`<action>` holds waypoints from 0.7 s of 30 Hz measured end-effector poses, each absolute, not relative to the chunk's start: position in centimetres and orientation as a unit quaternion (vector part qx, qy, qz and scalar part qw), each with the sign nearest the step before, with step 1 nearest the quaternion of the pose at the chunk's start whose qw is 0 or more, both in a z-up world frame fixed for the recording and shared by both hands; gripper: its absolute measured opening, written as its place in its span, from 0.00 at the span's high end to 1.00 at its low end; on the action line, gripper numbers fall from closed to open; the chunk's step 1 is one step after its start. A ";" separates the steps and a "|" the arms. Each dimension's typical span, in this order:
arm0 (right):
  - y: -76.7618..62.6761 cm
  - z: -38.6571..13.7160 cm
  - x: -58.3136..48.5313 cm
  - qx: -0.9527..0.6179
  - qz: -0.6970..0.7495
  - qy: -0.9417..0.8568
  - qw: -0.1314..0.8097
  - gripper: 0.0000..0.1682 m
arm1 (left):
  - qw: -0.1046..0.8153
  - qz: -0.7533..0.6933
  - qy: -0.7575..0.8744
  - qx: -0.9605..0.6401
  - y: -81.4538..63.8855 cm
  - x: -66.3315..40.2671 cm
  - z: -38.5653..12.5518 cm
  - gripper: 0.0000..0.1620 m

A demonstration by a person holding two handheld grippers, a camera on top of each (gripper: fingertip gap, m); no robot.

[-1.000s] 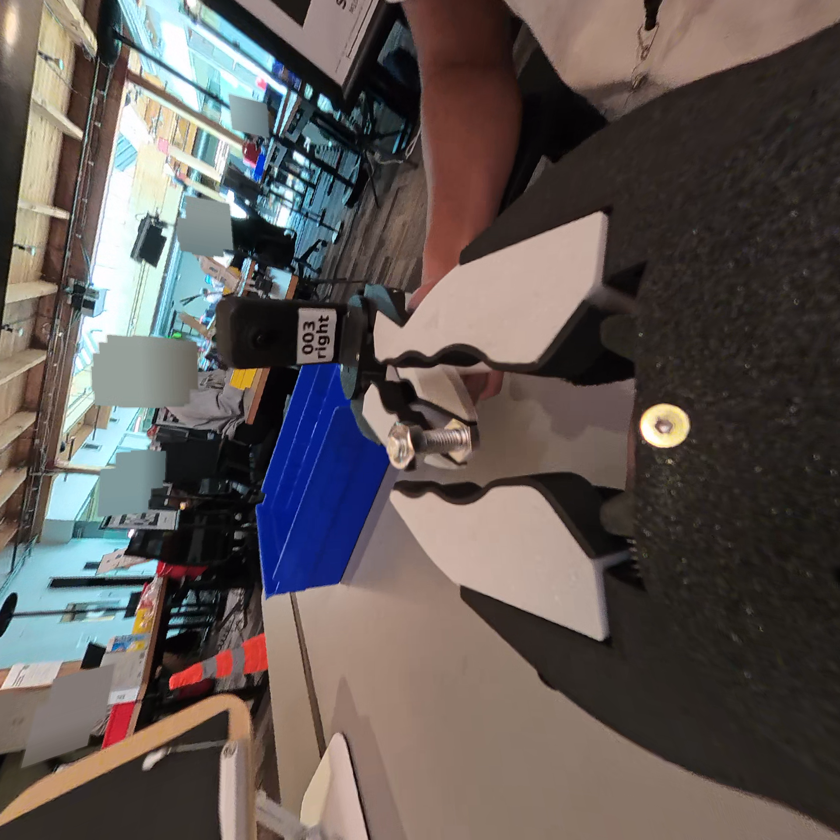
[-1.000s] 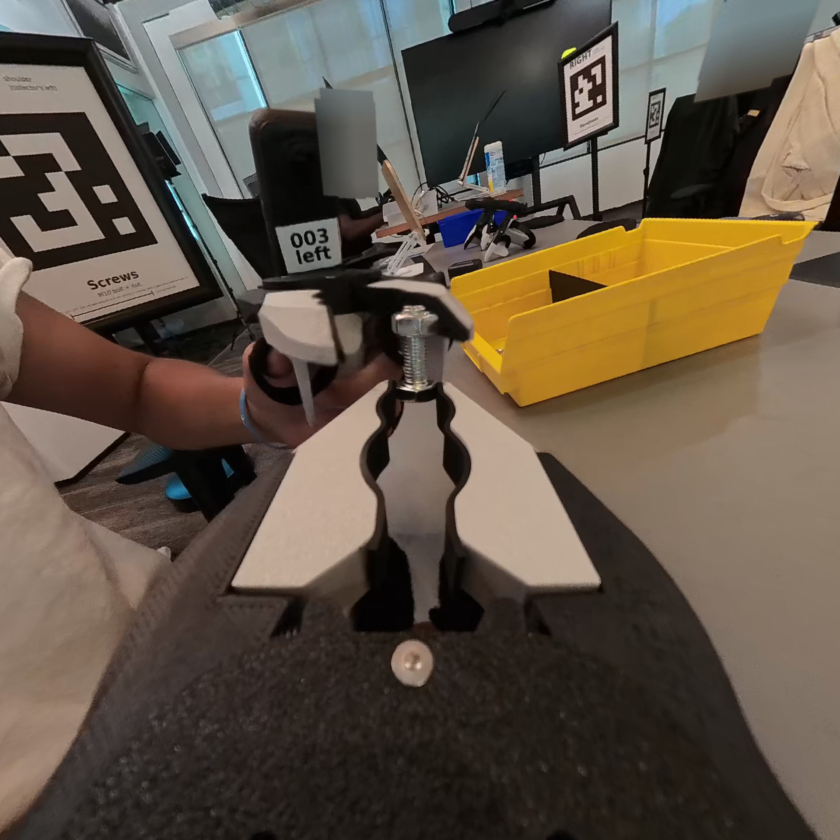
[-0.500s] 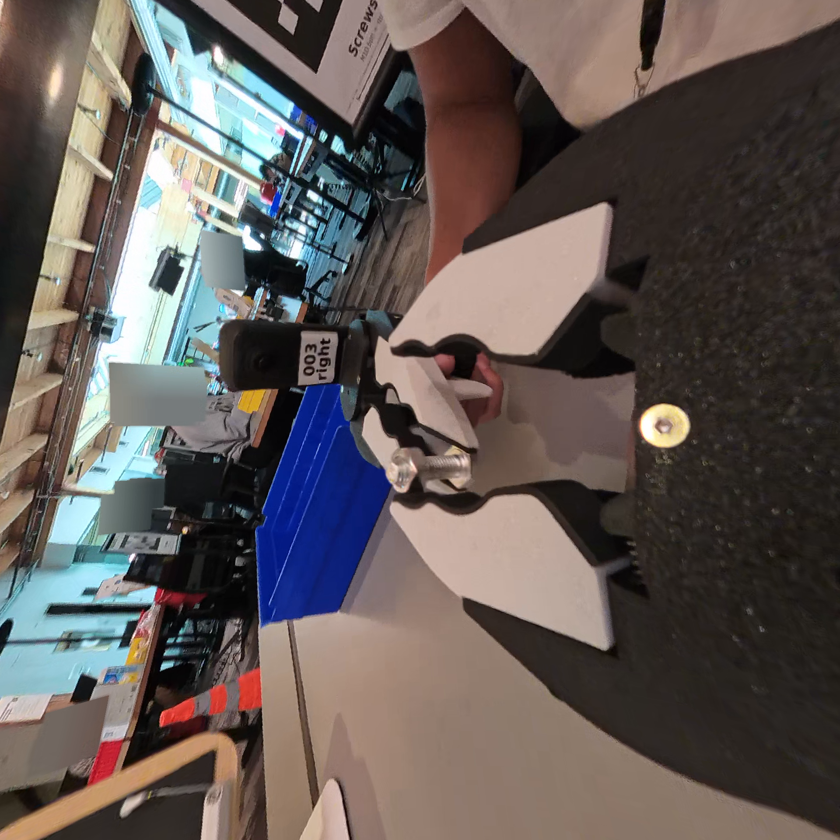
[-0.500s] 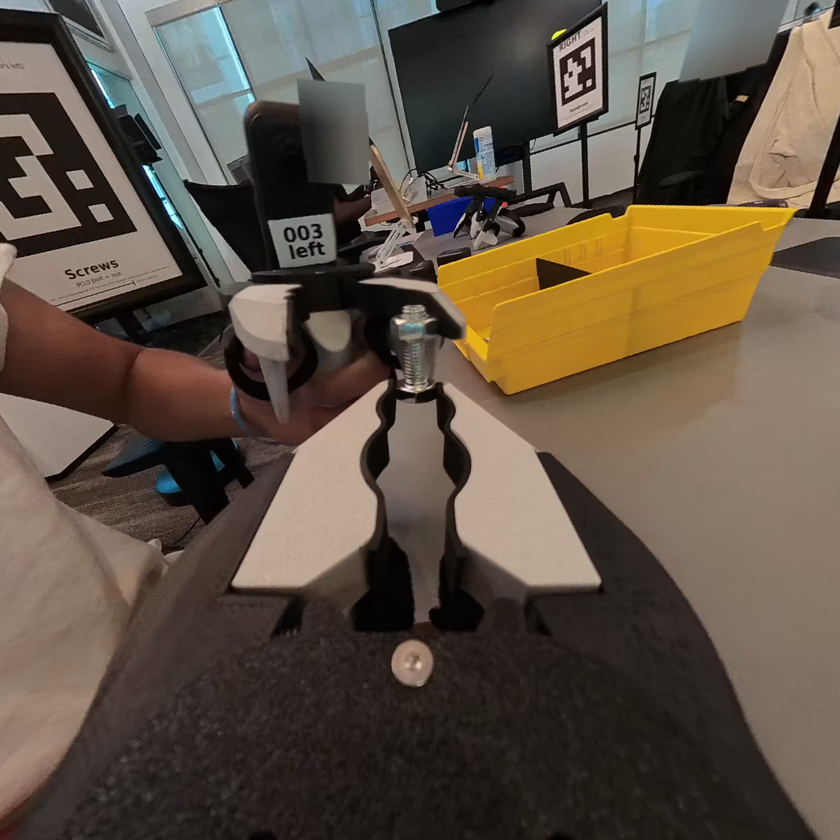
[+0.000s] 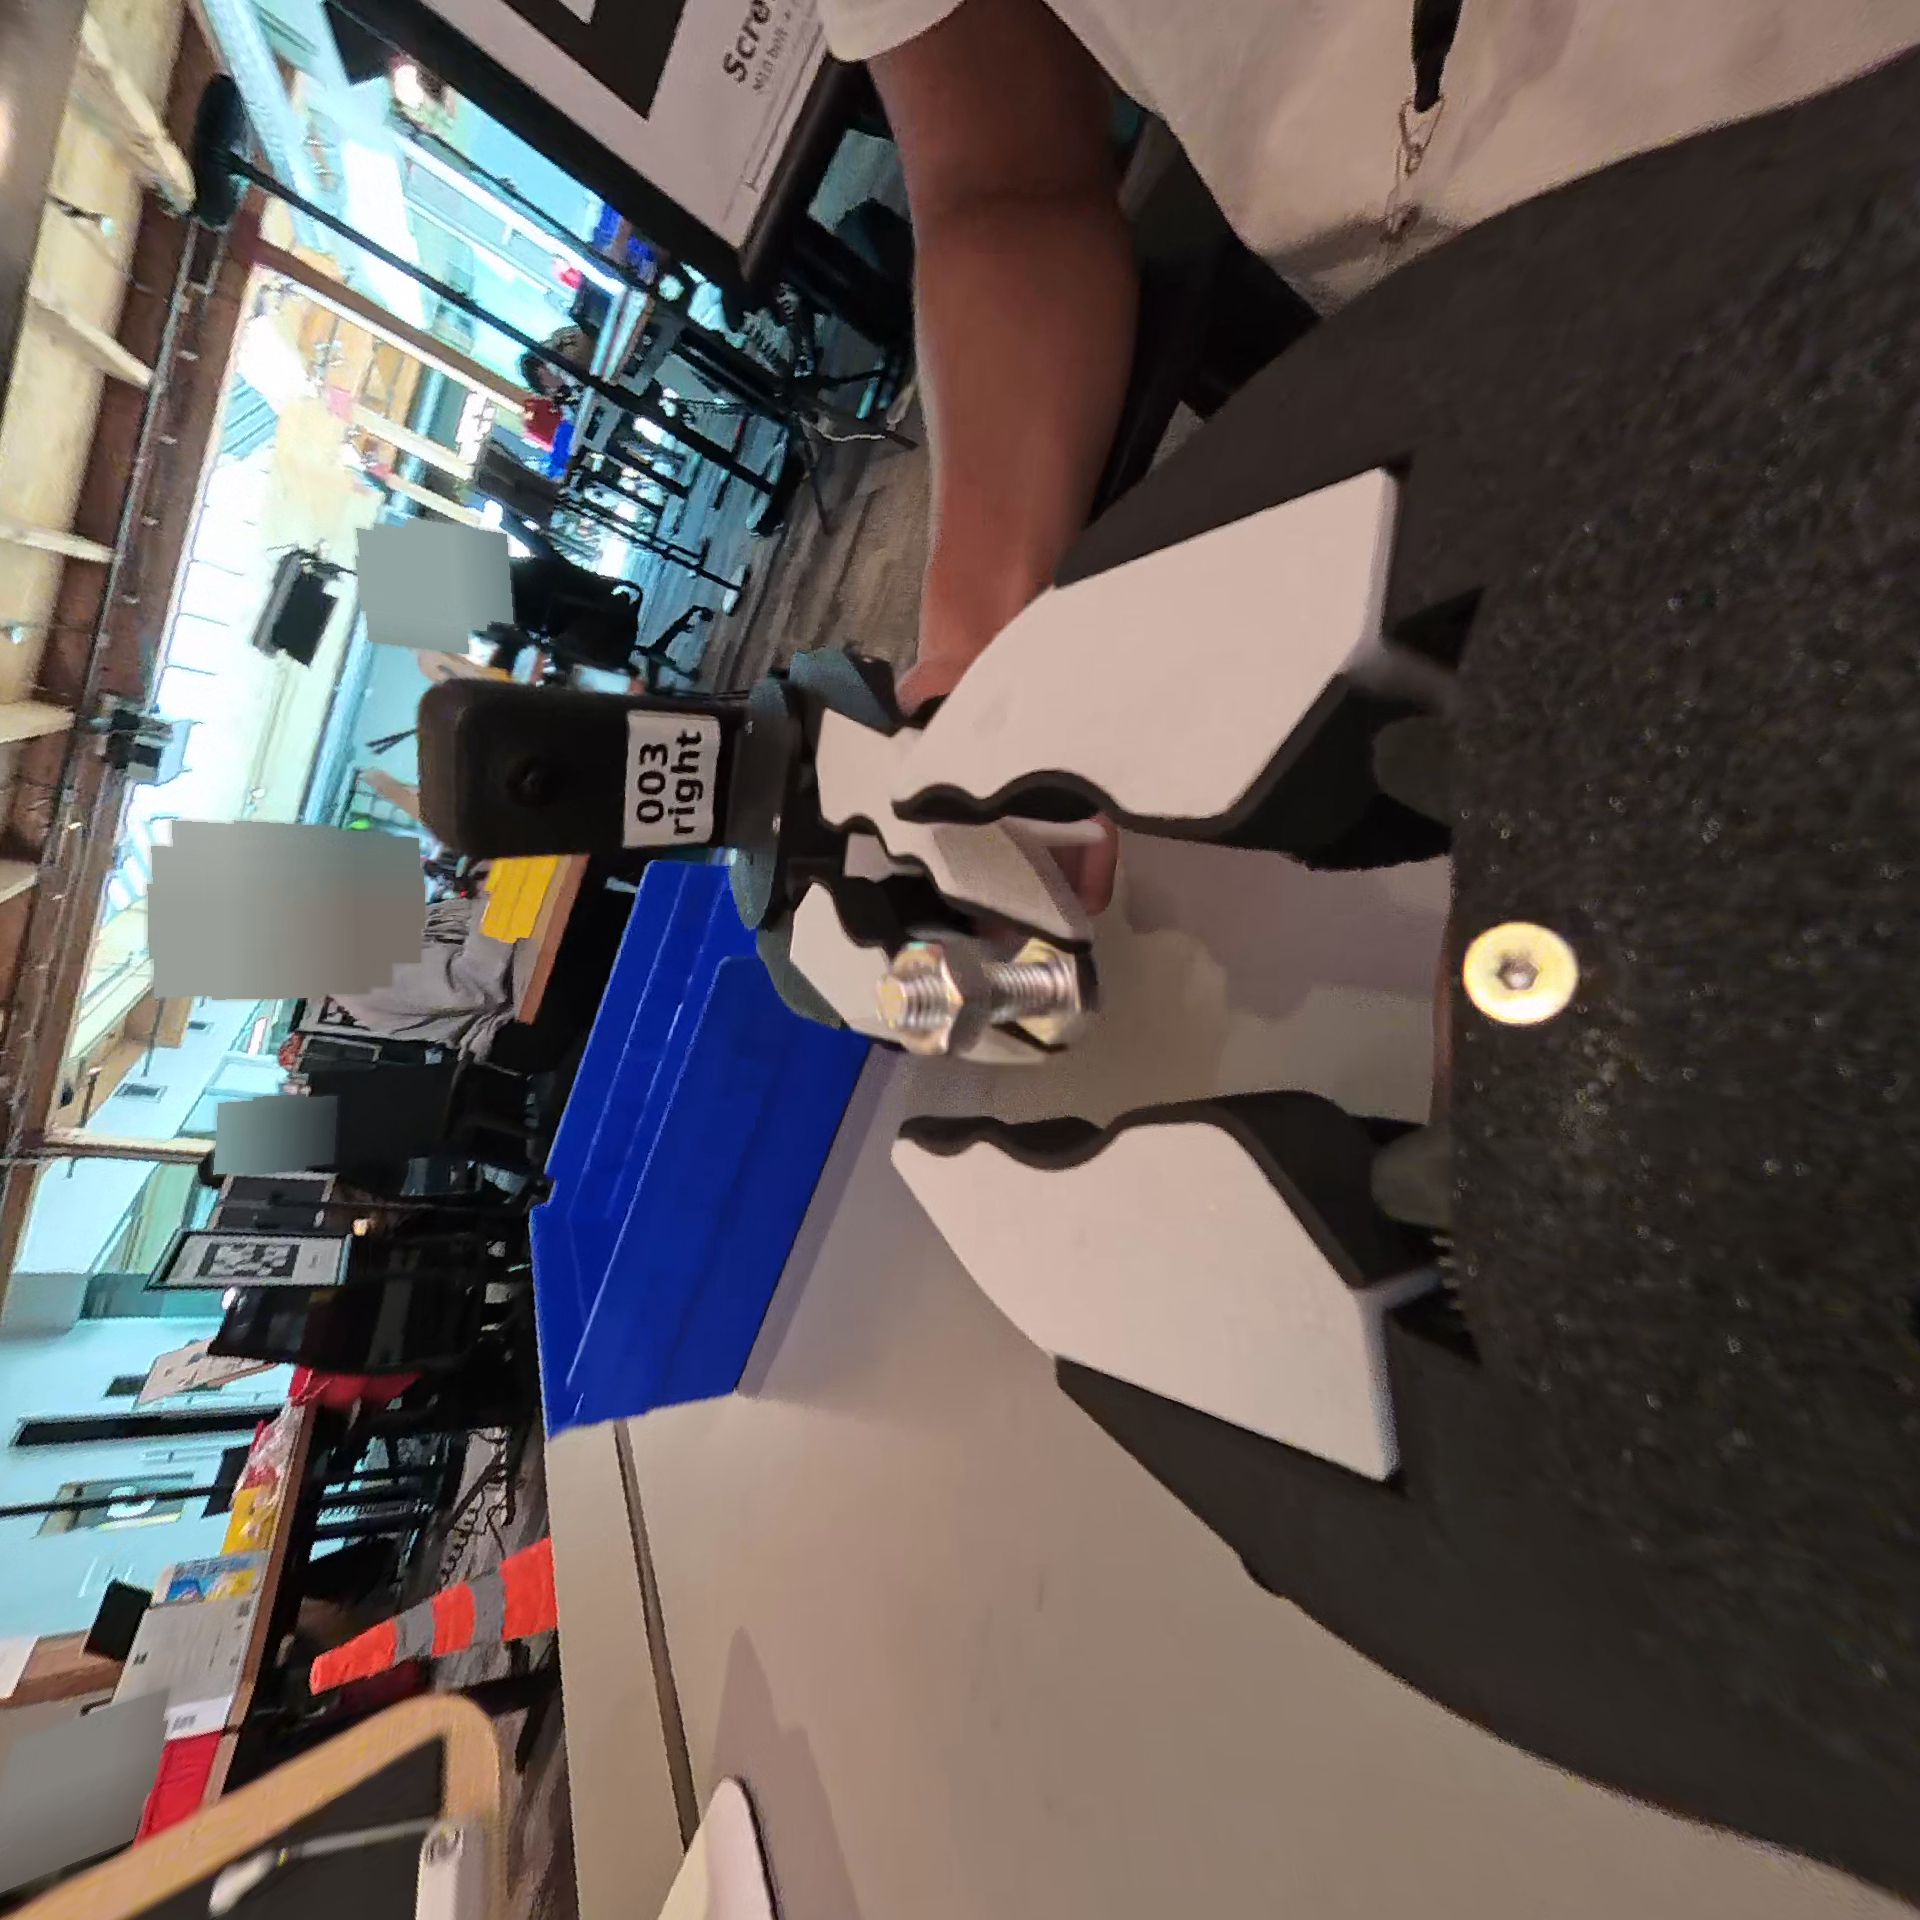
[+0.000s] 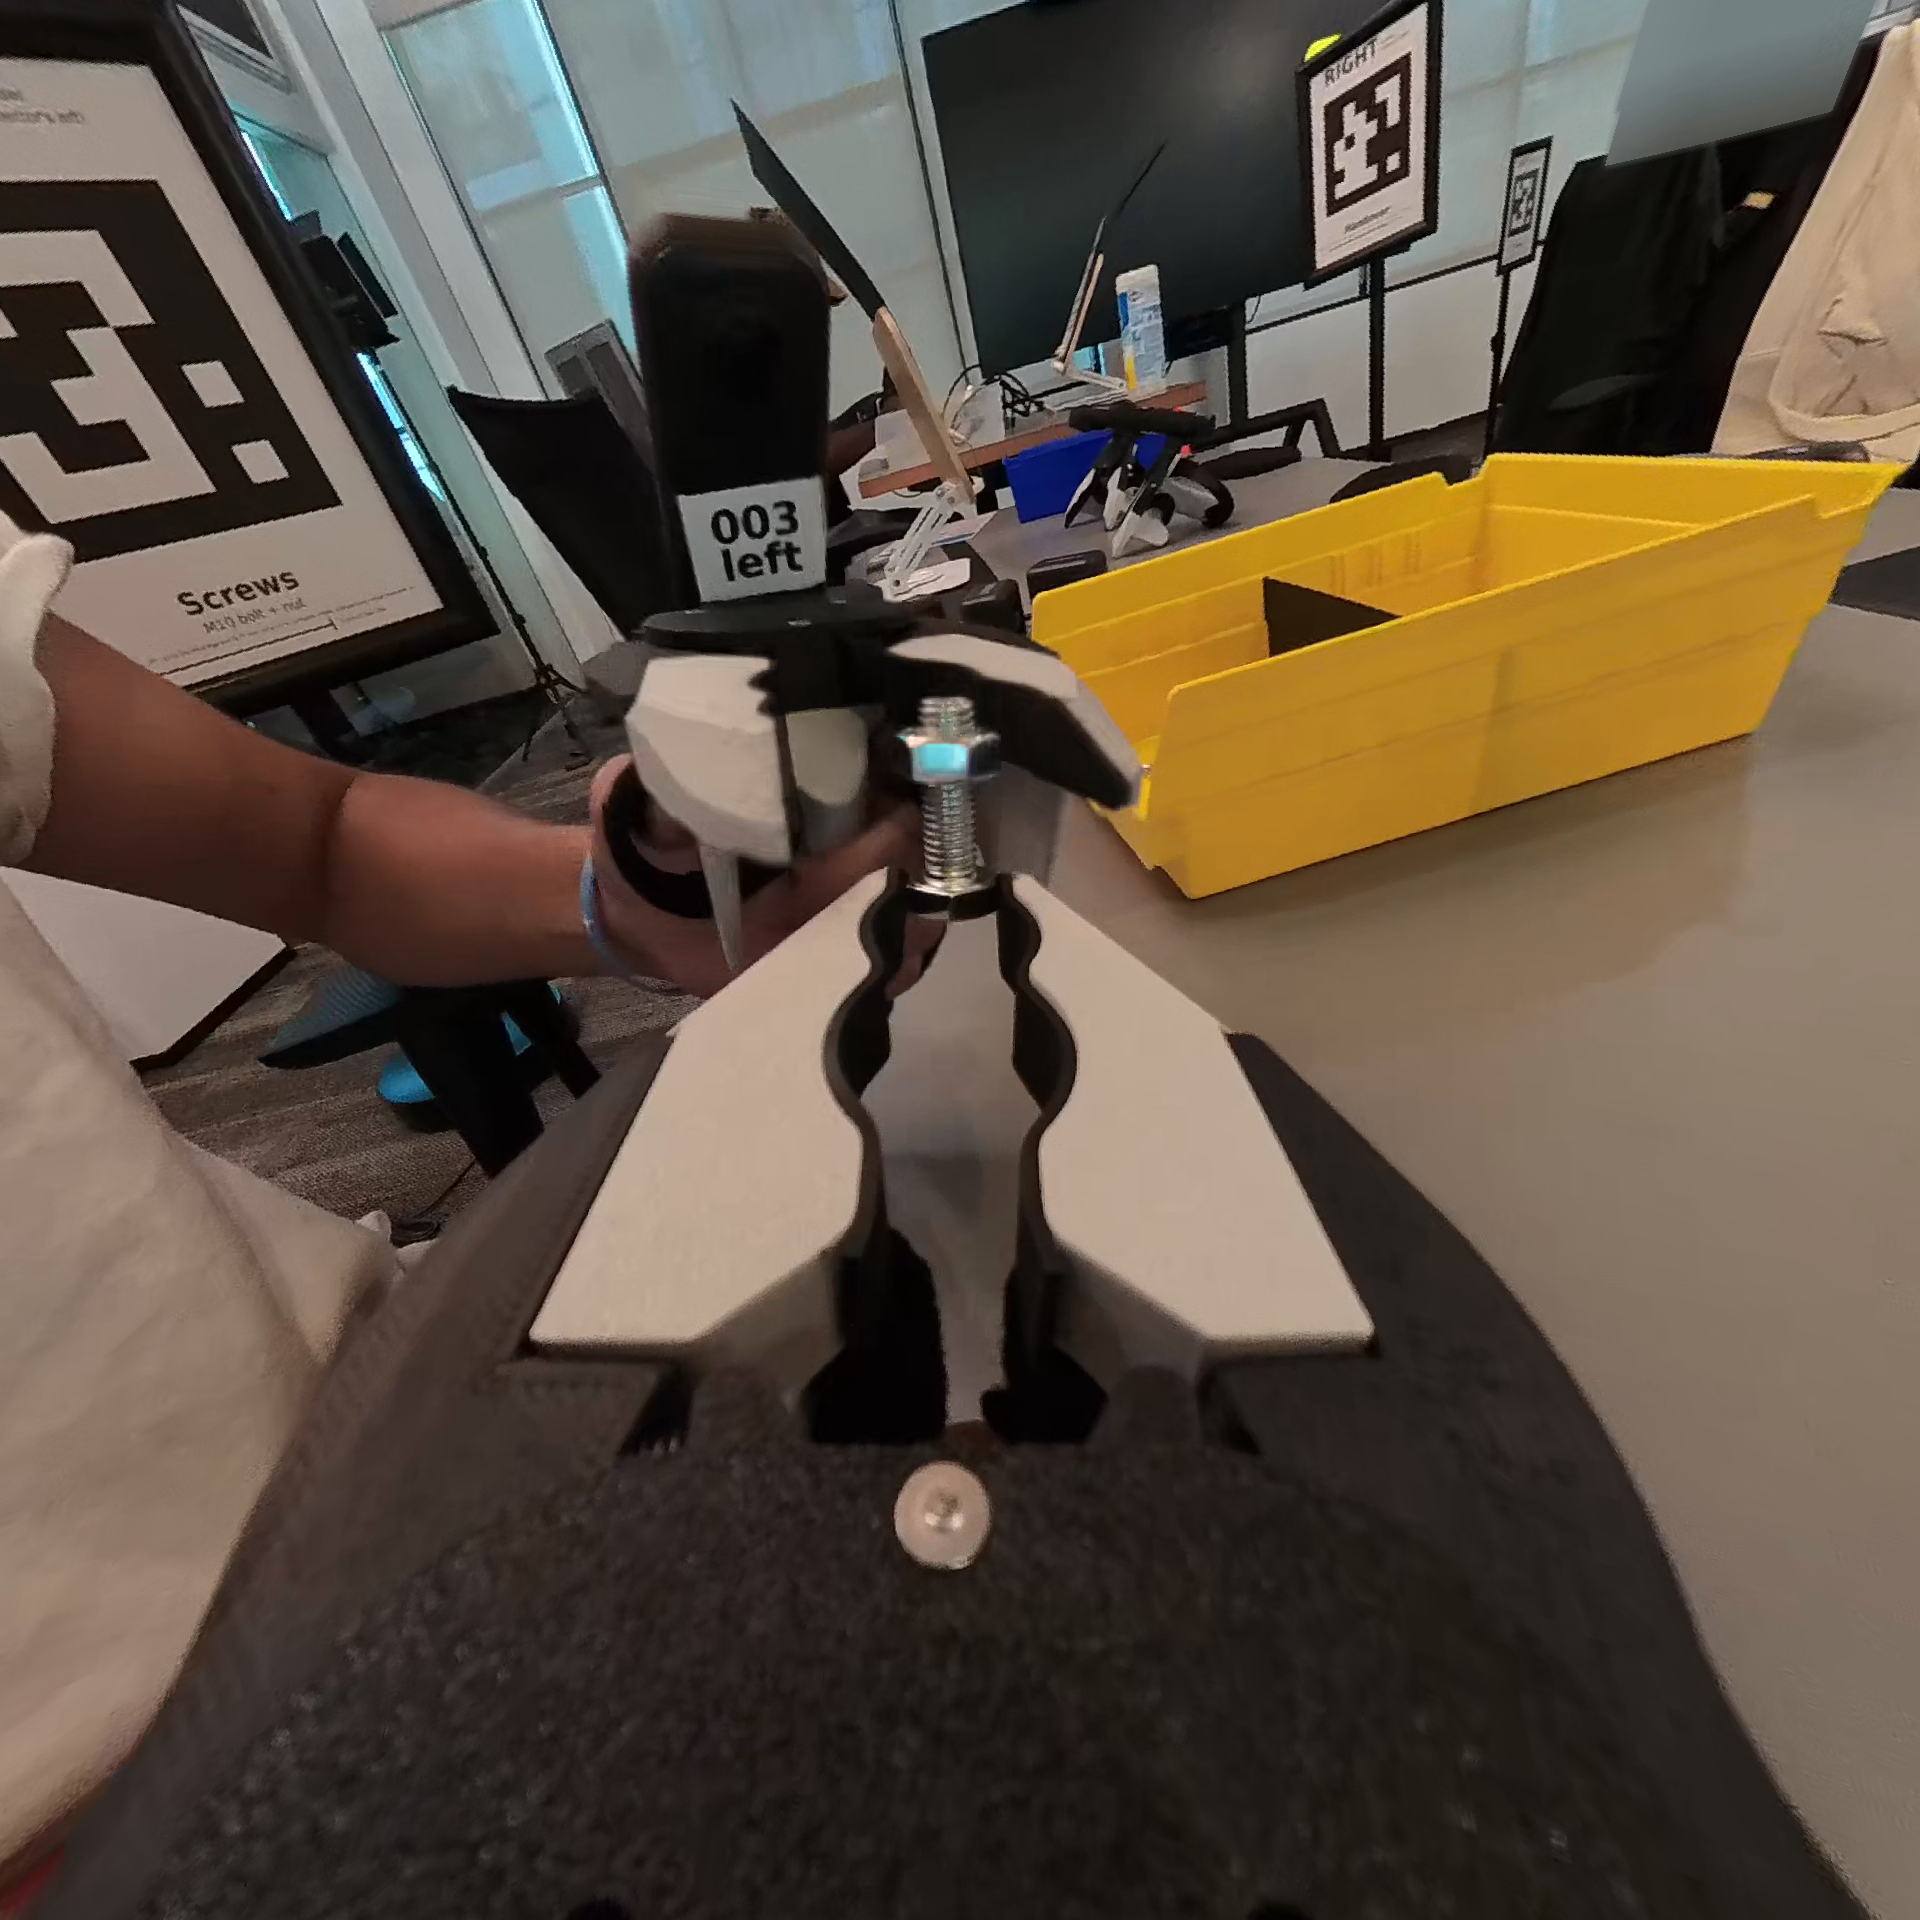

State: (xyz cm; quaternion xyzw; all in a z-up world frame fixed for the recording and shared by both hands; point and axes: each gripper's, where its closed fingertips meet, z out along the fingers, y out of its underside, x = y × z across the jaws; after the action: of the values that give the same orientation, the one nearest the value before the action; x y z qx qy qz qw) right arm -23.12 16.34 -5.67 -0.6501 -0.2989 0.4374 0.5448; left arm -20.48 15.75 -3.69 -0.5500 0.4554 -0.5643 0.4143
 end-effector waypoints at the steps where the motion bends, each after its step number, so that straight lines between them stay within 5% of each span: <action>1: 16.5 -5.8 -22.9 -0.653 0.434 -0.297 0.546 0.90 | 0.420 -0.565 0.445 -0.553 16.2 -21.0 -3.5 0.67; 6: 17.0 -6.1 -22.4 -0.661 0.430 -0.286 0.545 0.90 | 0.418 -0.569 0.460 -0.538 15.4 -21.2 -3.3 0.71; 8: 16.6 -6.3 -23.2 -0.659 0.432 -0.298 0.540 0.90 | 0.396 -0.567 0.482 -0.538 14.4 -20.0 -4.1 0.62; 13: 16.6 -6.3 -23.2 -0.659 0.432 -0.297 0.539 0.90 | 0.424 -0.577 0.437 -0.545 16.3 -21.3 -3.1 0.63; 19: 17.2 -6.1 -22.3 -0.661 0.431 -0.281 0.546 0.90 | 0.416 -0.582 0.442 -0.541 15.5 -21.1 -3.3 0.71; 21: 16.8 -6.2 -22.8 -0.659 0.436 -0.288 0.542 0.90 | 0.410 -0.576 0.455 -0.542 14.7 -20.1 -4.0 0.64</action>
State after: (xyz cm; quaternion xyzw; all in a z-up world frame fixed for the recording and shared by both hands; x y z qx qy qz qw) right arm -22.80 16.83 -6.16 -0.6588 -0.2875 0.4357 0.5417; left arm -20.15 14.74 -3.98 -0.5416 0.4551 -0.5757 0.4100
